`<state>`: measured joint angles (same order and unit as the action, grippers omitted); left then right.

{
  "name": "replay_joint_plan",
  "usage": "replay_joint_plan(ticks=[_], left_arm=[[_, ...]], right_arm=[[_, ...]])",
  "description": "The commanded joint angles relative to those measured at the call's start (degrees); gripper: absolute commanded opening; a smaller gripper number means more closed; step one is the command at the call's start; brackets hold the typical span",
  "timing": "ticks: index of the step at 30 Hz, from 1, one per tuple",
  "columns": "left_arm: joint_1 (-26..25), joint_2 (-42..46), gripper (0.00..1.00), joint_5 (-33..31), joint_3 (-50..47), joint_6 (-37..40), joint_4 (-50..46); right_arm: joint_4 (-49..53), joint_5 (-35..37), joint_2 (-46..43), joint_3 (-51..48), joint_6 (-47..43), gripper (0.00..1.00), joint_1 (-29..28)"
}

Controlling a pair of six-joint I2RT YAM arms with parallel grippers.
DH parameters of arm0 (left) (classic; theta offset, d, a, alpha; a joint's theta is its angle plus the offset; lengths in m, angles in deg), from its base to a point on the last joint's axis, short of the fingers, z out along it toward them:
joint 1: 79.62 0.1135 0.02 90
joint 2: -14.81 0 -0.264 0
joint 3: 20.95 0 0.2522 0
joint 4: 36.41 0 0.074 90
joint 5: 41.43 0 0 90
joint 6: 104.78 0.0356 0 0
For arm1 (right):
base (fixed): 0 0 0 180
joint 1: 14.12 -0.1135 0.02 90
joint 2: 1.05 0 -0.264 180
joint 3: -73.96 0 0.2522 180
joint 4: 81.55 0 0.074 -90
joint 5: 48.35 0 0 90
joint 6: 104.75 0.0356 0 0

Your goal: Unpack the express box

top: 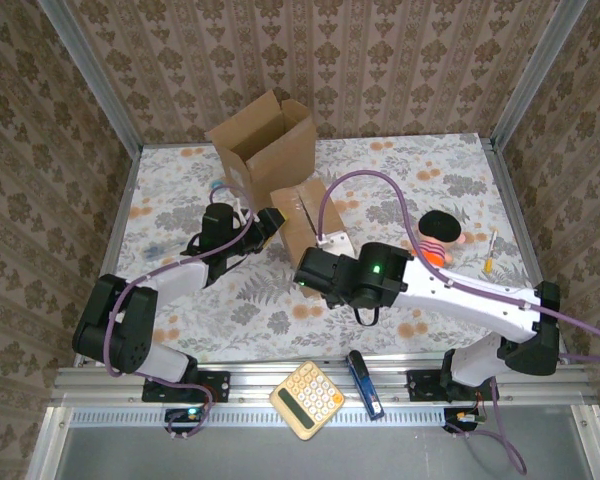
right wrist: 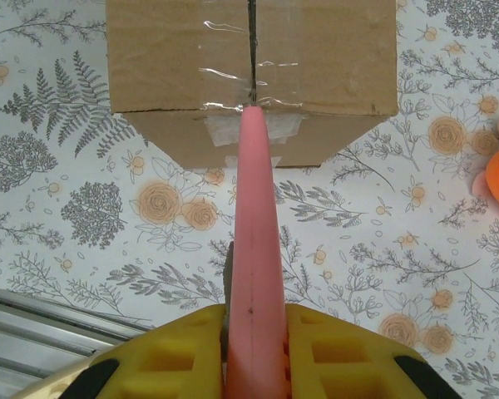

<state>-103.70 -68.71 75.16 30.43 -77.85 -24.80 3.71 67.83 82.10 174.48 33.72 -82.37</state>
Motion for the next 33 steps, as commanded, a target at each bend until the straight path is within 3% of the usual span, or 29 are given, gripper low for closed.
replay_joint_plan(ticks=[1, 10, 16, 18, 23, 27, 33], left_arm=[[0.0, -2.3, 0.74, -4.0, 0.4, -0.6, -5.7], [-1.5, -0.1, 0.89, -0.2, 8.1, 4.2, -8.5], [-1.7, 4.8, 0.97, -1.9, 14.4, 12.6, -21.7], [-1.6, 5.9, 0.95, -4.3, 18.4, 17.8, -29.7], [-1.0, 1.8, 0.79, -8.9, 30.9, 30.1, -45.2], [-0.4, -6.3, 0.71, -10.4, 41.1, 38.0, -50.2], [-0.1, -16.7, 0.66, -13.3, 51.3, 45.5, -52.3]], right_arm=[[4.4, 1.9, -2.3, -0.7, 3.0, 0.00, -0.8], [3.9, 7.0, -9.3, -0.7, 2.2, 0.00, -0.7], [6.9, 11.4, -12.7, -1.0, 1.5, 0.00, 0.9], [8.0, 12.6, -13.4, -2.2, 1.5, 0.00, 2.7], [9.4, 14.8, -12.4, -6.9, 1.5, 0.00, 7.7], [8.2, 15.5, -8.5, -11.0, 2.7, 0.00, 9.9], [4.6, 14.4, -0.1, -13.4, 4.0, 0.00, 10.7]])
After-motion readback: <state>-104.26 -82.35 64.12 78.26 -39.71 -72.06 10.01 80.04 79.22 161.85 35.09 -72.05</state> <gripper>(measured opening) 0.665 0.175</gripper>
